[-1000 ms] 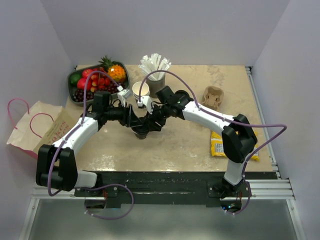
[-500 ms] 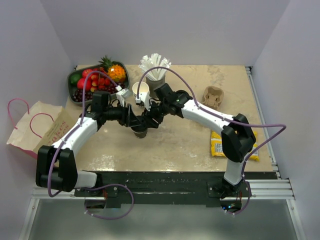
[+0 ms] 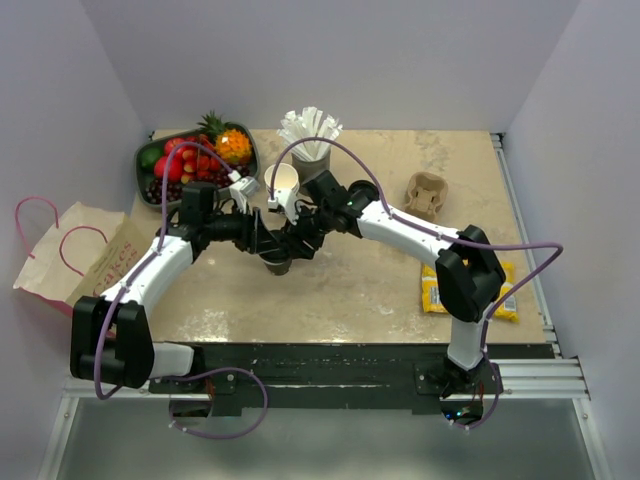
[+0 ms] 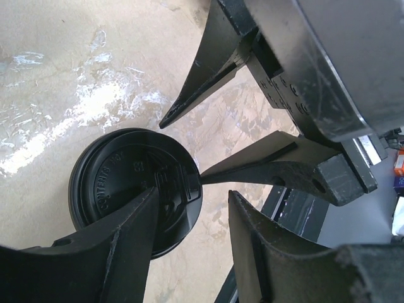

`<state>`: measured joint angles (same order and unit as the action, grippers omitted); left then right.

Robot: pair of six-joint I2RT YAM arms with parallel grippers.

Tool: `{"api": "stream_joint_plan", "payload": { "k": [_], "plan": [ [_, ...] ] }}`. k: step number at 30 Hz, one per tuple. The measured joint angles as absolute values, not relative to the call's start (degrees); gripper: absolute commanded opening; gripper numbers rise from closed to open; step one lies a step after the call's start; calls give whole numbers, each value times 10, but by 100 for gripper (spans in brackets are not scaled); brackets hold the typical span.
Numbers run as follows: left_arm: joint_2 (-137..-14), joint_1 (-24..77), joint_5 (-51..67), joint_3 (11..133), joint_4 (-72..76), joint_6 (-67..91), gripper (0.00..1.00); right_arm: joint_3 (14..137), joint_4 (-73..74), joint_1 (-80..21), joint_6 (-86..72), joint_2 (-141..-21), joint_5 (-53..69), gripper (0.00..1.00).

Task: Pack the takeout coffee

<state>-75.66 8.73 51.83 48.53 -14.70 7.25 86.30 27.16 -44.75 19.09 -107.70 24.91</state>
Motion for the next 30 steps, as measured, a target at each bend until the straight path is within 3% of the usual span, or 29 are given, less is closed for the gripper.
{"api": "stream_joint_plan", "payload": {
  "k": [13, 30],
  "plan": [
    [-754, 82, 512, 485, -192, 33, 52, 865, 289, -444, 175, -1062, 282, 59],
    [-745, 81, 512, 481, -203, 23, 52, 897, 229, -396, 1, -1119, 355, 60]
  ]
}}
